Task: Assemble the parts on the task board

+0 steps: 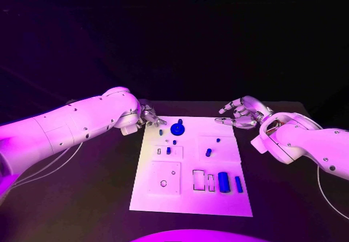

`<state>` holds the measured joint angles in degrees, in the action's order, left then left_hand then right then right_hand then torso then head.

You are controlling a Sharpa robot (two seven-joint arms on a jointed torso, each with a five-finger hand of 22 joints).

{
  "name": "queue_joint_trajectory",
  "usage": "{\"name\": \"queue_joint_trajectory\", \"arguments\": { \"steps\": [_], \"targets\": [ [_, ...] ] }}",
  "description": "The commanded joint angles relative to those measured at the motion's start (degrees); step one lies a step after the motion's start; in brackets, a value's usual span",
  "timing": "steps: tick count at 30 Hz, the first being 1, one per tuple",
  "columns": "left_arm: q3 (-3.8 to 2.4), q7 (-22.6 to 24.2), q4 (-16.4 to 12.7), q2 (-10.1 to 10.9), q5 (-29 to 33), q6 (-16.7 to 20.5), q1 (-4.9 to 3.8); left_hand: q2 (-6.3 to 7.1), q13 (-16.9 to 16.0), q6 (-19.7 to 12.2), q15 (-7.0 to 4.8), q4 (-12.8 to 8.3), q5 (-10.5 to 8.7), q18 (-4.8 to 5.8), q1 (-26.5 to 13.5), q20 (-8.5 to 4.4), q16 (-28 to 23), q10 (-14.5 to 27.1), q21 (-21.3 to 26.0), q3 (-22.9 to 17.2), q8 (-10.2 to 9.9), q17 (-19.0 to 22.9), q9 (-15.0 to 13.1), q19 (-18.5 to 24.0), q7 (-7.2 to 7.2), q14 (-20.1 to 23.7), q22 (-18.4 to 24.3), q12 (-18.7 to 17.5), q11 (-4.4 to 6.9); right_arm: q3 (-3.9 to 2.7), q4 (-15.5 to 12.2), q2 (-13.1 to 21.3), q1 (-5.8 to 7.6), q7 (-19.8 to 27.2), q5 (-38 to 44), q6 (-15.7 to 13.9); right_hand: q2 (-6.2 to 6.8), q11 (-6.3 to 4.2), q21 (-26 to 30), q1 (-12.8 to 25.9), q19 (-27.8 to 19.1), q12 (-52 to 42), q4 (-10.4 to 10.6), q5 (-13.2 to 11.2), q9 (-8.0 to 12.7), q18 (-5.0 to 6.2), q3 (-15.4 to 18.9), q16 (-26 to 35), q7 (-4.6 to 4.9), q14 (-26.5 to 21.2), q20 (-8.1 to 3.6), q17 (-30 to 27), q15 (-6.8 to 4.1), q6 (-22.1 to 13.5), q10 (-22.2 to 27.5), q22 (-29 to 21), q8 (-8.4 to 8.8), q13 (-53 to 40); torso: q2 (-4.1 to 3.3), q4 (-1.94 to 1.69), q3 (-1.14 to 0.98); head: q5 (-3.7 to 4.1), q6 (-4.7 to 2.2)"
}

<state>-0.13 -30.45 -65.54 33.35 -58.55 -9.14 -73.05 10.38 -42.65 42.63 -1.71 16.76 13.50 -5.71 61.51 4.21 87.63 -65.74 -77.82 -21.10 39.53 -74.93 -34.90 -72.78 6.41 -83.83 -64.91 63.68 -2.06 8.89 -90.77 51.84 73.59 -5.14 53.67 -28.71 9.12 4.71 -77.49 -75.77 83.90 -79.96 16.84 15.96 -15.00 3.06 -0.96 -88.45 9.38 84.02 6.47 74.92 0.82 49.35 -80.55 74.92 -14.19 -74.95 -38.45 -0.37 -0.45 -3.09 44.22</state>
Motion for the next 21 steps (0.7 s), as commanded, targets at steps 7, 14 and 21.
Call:
{"name": "queue_joint_trajectory", "arguments": {
  "steps": [7,14,21],
  "targets": [
    [0.47,0.48,3.62,-1.81,-0.86,-2.73,-0.07,-0.64,0.14,0.64,0.37,0.01,0.18,0.10,-0.24,0.37,-0.20,0.14,0.03,0.48,-0.14,-9.36,0.13,0.02,0.06,-4.22,0.00,-0.13,-0.09,-0.01,-0.17,0.03,-0.03,0.67,0.32,0.21,-0.16,-0.05,0.29,0.58,1.39,0.20,-0.03,-0.16,0.06,-0.30,0.21,0.10,0.09,4.82,-0.35,10.19,-0.49,-0.35,0.19,8.52,-0.28,-4.18,-0.16,0.05,0.04,0.03,0.06],
    [0.61,0.49,4.15,-2.17,-0.49,-3.87,-0.07,-0.85,0.03,0.78,0.35,-0.03,0.20,0.12,-0.16,0.38,-0.16,0.09,-0.04,0.50,-0.13,-9.43,0.17,-0.06,0.03,-4.25,-0.15,-0.04,-0.07,-0.01,-0.13,-0.03,-0.02,0.64,0.32,0.22,-0.16,-0.05,0.29,0.58,1.39,0.20,-0.03,-0.16,0.06,-0.30,0.21,0.10,0.09,4.82,-0.35,10.19,-0.49,-0.35,0.19,8.52,-0.28,-4.18,-0.05,0.00,-0.01,0.12,0.31],
    [0.82,0.41,4.59,-2.57,-0.17,-5.17,-0.07,-1.02,0.14,1.12,0.32,-0.11,0.21,0.14,0.13,0.40,-0.11,0.18,-0.10,0.57,-0.05,-9.51,0.22,-0.13,-0.06,-4.27,-0.28,-0.06,-0.01,-0.01,-0.06,-0.14,-0.02,0.62,0.32,0.26,-0.16,-0.05,0.29,0.58,1.39,0.20,-0.03,-0.16,0.06,-0.30,0.21,0.10,0.09,4.82,-0.35,10.19,-0.49,-0.35,0.19,8.52,-0.28,-4.18,-0.05,-0.07,0.02,0.08,0.42]
  ]
}}
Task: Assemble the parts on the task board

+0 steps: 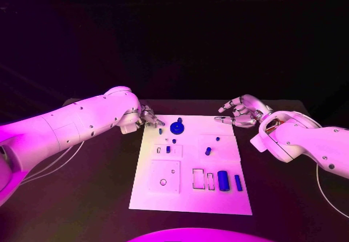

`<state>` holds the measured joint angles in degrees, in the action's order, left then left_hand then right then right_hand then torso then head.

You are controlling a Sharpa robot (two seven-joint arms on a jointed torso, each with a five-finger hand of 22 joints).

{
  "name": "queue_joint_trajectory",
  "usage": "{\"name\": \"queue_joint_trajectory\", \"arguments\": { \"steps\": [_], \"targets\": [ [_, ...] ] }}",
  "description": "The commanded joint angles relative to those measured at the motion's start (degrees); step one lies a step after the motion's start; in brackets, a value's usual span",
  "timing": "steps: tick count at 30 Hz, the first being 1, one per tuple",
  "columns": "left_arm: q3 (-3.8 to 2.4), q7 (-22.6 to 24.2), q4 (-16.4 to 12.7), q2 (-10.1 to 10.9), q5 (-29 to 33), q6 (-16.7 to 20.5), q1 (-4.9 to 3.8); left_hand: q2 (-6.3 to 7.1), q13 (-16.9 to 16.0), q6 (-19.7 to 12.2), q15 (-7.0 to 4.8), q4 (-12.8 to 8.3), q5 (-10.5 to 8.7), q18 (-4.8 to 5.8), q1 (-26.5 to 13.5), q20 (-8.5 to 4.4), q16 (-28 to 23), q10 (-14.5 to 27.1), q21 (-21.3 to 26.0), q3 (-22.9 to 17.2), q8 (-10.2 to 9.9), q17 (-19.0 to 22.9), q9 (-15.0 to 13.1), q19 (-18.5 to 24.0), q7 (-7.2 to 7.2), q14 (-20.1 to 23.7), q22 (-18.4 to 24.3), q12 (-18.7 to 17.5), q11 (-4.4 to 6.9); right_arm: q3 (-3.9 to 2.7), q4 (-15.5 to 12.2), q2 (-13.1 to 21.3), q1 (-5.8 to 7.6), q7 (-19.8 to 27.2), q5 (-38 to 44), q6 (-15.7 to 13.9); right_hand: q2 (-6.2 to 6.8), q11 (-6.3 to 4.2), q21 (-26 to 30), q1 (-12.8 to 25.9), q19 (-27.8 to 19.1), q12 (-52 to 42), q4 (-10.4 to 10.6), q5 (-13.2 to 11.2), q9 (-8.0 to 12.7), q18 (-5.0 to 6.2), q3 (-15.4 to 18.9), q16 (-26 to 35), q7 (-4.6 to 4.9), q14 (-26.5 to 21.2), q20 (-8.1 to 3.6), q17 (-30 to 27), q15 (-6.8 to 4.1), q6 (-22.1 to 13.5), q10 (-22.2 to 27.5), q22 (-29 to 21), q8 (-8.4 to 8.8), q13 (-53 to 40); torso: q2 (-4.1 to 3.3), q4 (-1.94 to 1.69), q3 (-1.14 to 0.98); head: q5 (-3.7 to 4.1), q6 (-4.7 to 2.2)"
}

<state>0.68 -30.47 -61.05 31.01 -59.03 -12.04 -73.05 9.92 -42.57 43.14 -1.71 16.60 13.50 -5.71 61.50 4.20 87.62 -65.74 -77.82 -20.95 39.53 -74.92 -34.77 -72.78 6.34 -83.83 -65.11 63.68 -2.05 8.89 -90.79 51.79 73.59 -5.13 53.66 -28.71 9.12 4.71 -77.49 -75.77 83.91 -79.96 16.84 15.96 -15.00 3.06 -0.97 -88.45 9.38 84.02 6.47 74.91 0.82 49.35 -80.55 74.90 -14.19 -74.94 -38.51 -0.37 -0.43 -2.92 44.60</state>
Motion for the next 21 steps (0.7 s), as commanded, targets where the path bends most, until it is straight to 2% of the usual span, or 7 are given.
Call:
{"name": "queue_joint_trajectory", "arguments": {
  "steps": [1,13,21],
  "targets": [
    [0.04,0.41,0.15,-0.28,0.37,-2.45,-0.07,-0.61,0.07,0.80,0.30,0.02,0.20,0.13,0.28,0.40,-0.12,0.20,-0.07,0.45,0.00,-9.50,0.10,-0.08,-0.03,-4.26,-0.02,-0.06,0.02,-0.01,-0.02,-0.10,-0.02,0.61,0.33,0.27,-0.16,-0.05,0.29,0.58,1.39,0.20,-0.03,-0.16,0.06,-0.31,0.21,0.10,0.09,4.82,-0.35,10.21,-0.49,-0.35,0.19,8.54,-0.28,-4.20,0.03,-0.04,-0.01,-0.11,0.07],
    [0.37,0.38,0.25,-0.71,1.33,-3.67,-0.06,-1.18,-0.49,2.10,0.04,-0.02,0.25,0.18,1.61,0.30,0.10,-0.25,-0.25,0.63,0.37,-9.91,0.24,-0.26,-0.41,-4.41,-0.38,0.47,0.35,-0.01,0.06,-0.24,-0.02,0.57,0.34,0.34,-0.27,-0.05,0.25,0.56,1.41,0.20,-0.06,-0.02,0.06,-0.32,0.19,0.09,0.08,4.83,-0.35,10.25,-0.50,-0.36,0.18,8.57,-0.35,-4.19,0.02,0.00,-0.02,-0.21,0.18],
    [0.50,0.46,0.22,-0.84,1.93,-3.60,-0.05,-2.21,-0.81,2.77,-0.25,-0.13,0.28,0.23,3.31,0.12,0.20,-0.69,-0.41,0.34,0.52,-10.06,0.33,-0.42,-0.77,-4.48,-0.67,0.81,0.69,-0.01,0.02,-0.27,-0.02,0.49,0.35,0.39,-0.34,-0.06,0.24,0.54,1.42,0.18,-0.07,0.05,0.06,-0.32,0.16,0.11,0.07,4.83,-0.36,10.22,-0.50,-0.35,0.16,8.57,-0.39,-4.20,0.01,0.02,-0.05,-0.16,0.22]
  ]
}}
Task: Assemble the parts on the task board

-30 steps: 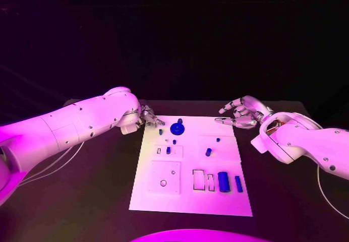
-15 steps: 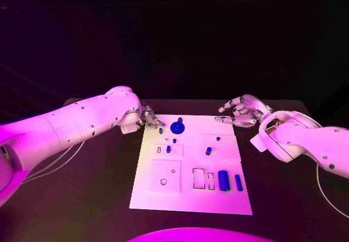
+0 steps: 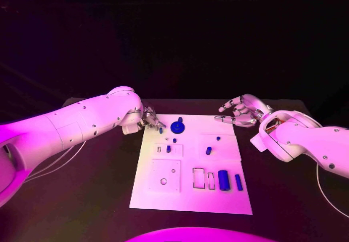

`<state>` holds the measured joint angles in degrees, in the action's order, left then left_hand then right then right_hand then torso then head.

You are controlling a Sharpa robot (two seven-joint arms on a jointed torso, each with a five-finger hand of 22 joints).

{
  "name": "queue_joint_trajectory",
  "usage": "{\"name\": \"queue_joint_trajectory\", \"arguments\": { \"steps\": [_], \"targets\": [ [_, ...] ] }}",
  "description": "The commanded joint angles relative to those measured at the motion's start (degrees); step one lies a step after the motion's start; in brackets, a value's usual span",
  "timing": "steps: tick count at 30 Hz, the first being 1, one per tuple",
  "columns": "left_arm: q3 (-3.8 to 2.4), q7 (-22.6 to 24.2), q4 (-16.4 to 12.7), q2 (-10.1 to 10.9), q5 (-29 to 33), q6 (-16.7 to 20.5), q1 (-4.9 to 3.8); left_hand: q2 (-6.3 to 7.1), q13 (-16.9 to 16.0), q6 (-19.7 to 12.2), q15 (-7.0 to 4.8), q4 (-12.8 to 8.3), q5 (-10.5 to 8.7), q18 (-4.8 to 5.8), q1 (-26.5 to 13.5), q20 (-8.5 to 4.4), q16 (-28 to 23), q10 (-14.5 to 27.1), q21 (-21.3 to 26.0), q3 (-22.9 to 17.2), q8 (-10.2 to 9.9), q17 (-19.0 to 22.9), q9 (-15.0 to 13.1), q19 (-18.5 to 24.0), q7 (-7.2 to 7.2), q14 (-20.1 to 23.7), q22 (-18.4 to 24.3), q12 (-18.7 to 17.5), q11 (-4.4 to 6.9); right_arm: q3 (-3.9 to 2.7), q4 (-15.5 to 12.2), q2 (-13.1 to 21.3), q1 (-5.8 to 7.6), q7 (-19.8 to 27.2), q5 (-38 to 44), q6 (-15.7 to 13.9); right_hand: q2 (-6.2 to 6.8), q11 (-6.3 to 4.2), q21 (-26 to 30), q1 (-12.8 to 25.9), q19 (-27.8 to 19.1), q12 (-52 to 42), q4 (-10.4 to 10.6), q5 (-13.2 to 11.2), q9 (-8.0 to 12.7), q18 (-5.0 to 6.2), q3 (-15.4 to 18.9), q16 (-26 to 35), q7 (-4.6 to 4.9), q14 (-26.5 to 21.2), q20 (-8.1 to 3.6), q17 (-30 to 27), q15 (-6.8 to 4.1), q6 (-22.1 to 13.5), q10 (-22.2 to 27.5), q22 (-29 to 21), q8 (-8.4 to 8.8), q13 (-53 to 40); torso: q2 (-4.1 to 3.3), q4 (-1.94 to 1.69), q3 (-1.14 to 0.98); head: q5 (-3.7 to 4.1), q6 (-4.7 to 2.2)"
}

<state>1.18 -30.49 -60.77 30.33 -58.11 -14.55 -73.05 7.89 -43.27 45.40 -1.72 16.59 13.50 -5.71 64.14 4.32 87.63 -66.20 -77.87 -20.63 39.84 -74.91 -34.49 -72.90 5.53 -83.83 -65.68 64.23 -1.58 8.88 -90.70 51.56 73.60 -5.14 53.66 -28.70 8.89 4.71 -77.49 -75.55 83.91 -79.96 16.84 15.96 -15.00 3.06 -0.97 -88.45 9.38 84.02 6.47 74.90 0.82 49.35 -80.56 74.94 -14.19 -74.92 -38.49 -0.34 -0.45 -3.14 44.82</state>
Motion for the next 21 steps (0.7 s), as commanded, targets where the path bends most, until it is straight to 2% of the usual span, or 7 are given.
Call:
{"name": "queue_joint_trajectory", "arguments": {
  "steps": [1,3,7,16,21],
  "targets": [
    [0.01,0.49,-0.07,-0.16,1.08,-1.13,-0.05,-0.36,-0.12,0.63,-0.30,-0.15,0.29,0.23,1.06,-0.03,0.22,-0.28,-0.36,-0.06,0.26,-10.11,0.06,-0.29,-0.04,-4.50,-0.09,0.29,0.28,-0.01,-0.07,-0.05,-0.03,0.49,0.36,0.38,-0.11,-0.07,0.24,0.31,1.42,0.19,-0.06,0.05,0.06,-0.32,0.16,0.10,0.07,4.83,-0.36,10.22,-0.50,-0.35,0.16,8.54,-0.39,-4.22,0.00,-0.01,-0.06,0.07,0.01],
    [0.02,0.50,-0.08,-0.18,1.18,-1.18,-0.05,-0.65,-0.17,0.85,-0.40,-0.20,0.28,0.24,1.72,-0.10,0.22,-0.39,-0.40,-0.20,0.35,-10.11,0.05,-0.33,-0.16,-4.50,-0.17,0.34,0.39,-0.01,-0.08,-0.04,-0.03,0.48,0.36,0.38,-0.21,-0.07,0.29,0.29,1.40,0.17,-0.07,0.14,0.06,-0.31,0.12,0.10,0.06,4.83,-0.36,10.23,-0.51,-0.34,0.14,8.51,-0.42,-4.23,0.02,-0.01,-0.06,0.20,0.00],
    [0.05,0.52,-0.10,-0.21,1.28,-1.15,-0.05,-1.22,-0.03,1.10,-0.62,-0.37,0.30,0.26,3.59,-0.27,0.25,-0.49,-0.45,-0.62,0.45,-10.15,0.06,-0.36,-0.42,-4.52,-0.27,0.29,0.64,-0.01,-0.09,-0.03,-0.02,0.45,0.38,0.40,-0.21,-0.07,0.29,0.29,1.40,0.17,-0.07,0.14,0.06,-0.31,0.12,0.10,0.06,4.83,-0.36,10.23,-0.51,-0.34,0.14,8.51,-0.42,-4.23,0.02,-0.03,-0.02,0.00,-0.06],
    [0.09,0.57,-0.08,-0.22,1.58,-1.12,-0.05,-1.81,-0.12,1.43,-0.83,-0.56,0.22,0.29,5.80,-0.42,0.34,-0.80,-0.52,-1.42,0.58,-10.33,0.07,-0.43,-0.69,-4.59,-0.42,0.37,0.89,-0.01,-0.08,-0.04,-0.02,0.42,0.41,0.34,-0.42,-0.09,0.26,0.20,1.42,0.08,-0.10,0.36,0.06,-0.32,0.00,0.11,0.05,4.83,-0.37,10.23,-0.52,-0.32,0.06,8.54,-0.51,-4.31,0.04,0.00,-0.03,-0.09,0.10],
    [0.10,0.80,-0.10,-0.14,2.26,-0.17,-0.04,-2.50,-0.30,1.51,-1.19,-1.71,0.16,0.39,9.38,-0.69,0.48,-1.25,-0.76,-3.68,0.79,-10.62,-0.03,-0.75,-1.09,-4.70,-0.91,0.44,1.28,-0.01,-0.07,-0.05,-0.02,0.46,0.42,0.22,-0.51,-0.10,0.27,0.16,1.42,0.03,-0.10,0.47,0.06,-0.32,-0.06,0.11,0.04,4.83,-0.37,10.23,-0.53,-0.31,0.00,8.53,-0.54,-4.37,0.03,-0.04,0.03,-0.11,0.17]
  ]
}}
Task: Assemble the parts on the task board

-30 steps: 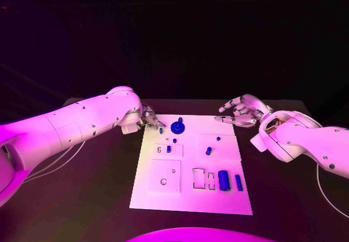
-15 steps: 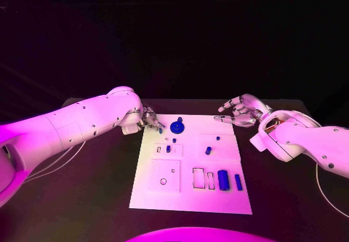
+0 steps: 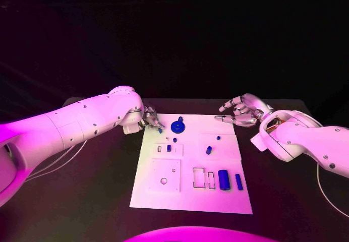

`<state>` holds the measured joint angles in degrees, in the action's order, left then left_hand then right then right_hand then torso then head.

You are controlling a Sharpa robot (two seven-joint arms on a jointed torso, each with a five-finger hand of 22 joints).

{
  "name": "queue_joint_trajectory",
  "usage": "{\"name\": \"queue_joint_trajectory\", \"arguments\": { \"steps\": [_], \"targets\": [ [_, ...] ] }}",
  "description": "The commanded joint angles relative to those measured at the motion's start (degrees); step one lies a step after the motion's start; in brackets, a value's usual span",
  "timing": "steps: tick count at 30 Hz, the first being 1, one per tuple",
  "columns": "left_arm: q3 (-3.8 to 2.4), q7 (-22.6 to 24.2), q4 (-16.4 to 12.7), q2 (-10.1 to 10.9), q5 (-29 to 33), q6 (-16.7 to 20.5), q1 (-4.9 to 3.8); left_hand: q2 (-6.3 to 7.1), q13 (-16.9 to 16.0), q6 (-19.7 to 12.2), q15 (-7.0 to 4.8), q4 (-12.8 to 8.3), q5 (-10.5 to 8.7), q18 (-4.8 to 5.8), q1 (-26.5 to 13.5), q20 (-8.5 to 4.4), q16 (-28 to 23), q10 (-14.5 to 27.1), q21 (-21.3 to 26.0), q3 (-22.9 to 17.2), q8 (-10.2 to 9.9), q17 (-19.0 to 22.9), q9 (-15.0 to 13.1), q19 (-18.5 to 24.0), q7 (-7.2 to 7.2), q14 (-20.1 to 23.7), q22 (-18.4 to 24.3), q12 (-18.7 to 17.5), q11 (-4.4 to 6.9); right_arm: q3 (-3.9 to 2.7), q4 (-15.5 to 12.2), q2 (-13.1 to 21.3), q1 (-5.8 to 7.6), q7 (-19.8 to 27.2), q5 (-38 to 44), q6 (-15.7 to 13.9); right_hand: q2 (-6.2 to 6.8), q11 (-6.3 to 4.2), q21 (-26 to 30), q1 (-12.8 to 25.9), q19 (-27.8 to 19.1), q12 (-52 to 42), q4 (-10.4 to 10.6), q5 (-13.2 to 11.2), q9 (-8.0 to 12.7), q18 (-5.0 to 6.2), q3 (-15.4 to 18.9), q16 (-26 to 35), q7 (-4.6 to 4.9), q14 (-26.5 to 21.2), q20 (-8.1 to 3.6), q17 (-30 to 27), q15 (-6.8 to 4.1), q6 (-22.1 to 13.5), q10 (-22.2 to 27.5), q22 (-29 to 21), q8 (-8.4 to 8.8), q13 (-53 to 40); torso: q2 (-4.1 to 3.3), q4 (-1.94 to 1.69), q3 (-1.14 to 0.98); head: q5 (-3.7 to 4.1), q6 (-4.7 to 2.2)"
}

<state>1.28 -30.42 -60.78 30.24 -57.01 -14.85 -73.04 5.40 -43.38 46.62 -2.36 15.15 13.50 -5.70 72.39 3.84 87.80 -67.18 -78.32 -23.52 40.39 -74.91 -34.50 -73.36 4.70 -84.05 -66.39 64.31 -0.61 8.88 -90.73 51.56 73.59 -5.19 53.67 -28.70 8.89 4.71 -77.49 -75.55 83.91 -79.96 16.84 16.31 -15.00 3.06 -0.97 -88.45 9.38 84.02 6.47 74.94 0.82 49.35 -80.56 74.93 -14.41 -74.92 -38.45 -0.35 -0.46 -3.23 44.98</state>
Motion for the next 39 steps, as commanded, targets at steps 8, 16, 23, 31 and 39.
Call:
{"name": "queue_joint_trajectory", "arguments": {
  "steps": [8,16,23,31,39],
  "targets": [
    [0.01,0.98,-0.12,0.15,2.72,0.93,-0.03,-0.43,0.10,-0.67,-0.59,-3.58,0.34,0.49,5.11,-0.42,0.40,-0.86,-0.57,-8.80,0.88,-10.79,-0.65,-0.53,-0.04,-4.58,-0.67,-0.05,0.27,-0.01,0.03,-0.09,-0.02,0.57,0.42,0.11,-0.64,-0.11,0.35,0.07,1.40,0.04,-0.13,0.43,0.06,-0.30,-0.15,0.12,0.02,4.83,-0.38,10.19,-0.54,-0.30,0.00,8.52,-0.39,-4.36,0.03,-0.01,-0.01,-0.05,-0.06],
    [0.01,1.64,-1.21,1.34,4.63,2.47,0.08,2.09,-0.10,-0.79,-0.53,-7.26,0.48,0.56,2.13,-0.30,0.49,-1.80,-0.98,-18.22,2.66,-10.96,-2.18,-0.87,0.11,-4.66,-1.30,0.06,0.20,-0.01,0.14,-0.12,-0.02,0.64,0.43,0.11,-0.66,-0.12,0.33,0.04,1.41,0.06,-0.13,0.55,0.06,-0.31,-0.18,0.11,0.02,4.84,-0.39,10.20,-0.55,-0.31,0.03,8.53,-0.41,-4.33,0.15,-0.06,-0.04,-0.16,-0.09],
    [0.00,3.31,-6.03,5.06,9.53,4.58,0.18,4.11,-1.12,0.15,-0.84,-10.98,1.27,0.85,-1.19,-0.57,0.72,-3.20,-1.94,-25.21,3.83,-11.51,-3.29,-1.96,-0.12,-4.90,-2.83,0.67,0.51,-0.01,0.19,-0.02,-0.03,0.68,0.43,0.10,-0.67,-0.12,0.36,0.03,1.40,0.02,-0.13,0.70,0.07,-0.30,-0.19,0.11,0.02,4.84,-0.39,10.20,-0.56,-0.31,-0.01,8.52,-0.44,-4.36,0.18,-0.18,-0.04,-0.11,-0.23],
    [0.00,3.59,-13.97,9.95,11.47,6.44,0.18,5.59,-2.77,1.52,-1.30,-13.00,3.37,1.13,-3.51,-0.99,0.90,-5.07,-2.75,-27.92,4.21,-11.97,-3.70,-2.98,-0.65,-5.07,-4.17,1.59,1.03,0.00,0.21,0.12,-0.03,0.67,0.43,0.10,-0.67,-0.12,0.36,0.03,1.40,0.02,-0.13,0.70,0.07,-0.30,-0.19,0.11,0.02,4.84,-0.39,10.20,-0.56,-0.31,-0.01,8.52,-0.44,-4.36,0.41,-0.33,-0.05,-0.44,0.01],
    [0.13,3.55,-18.51,12.41,8.22,5.82,0.63,6.22,-3.84,2.46,-1.54,-13.84,5.73,1.11,-4.71,-1.23,1.10,-6.12,-2.80,-28.69,4.13,-12.44,-3.77,-2.97,-0.94,-5.22,-4.16,2.08,1.30,0.00,0.26,0.11,-0.08,0.70,0.42,0.16,-0.67,-0.12,0.36,0.03,1.40,0.02,-0.13,0.70,0.07,-0.30,-0.19,0.11,0.02,4.84,-0.39,10.20,-0.56,-0.31,-0.01,8.52,-0.44,-4.36,0.55,-0.39,-0.03,-0.68,0.18]
  ]
}}
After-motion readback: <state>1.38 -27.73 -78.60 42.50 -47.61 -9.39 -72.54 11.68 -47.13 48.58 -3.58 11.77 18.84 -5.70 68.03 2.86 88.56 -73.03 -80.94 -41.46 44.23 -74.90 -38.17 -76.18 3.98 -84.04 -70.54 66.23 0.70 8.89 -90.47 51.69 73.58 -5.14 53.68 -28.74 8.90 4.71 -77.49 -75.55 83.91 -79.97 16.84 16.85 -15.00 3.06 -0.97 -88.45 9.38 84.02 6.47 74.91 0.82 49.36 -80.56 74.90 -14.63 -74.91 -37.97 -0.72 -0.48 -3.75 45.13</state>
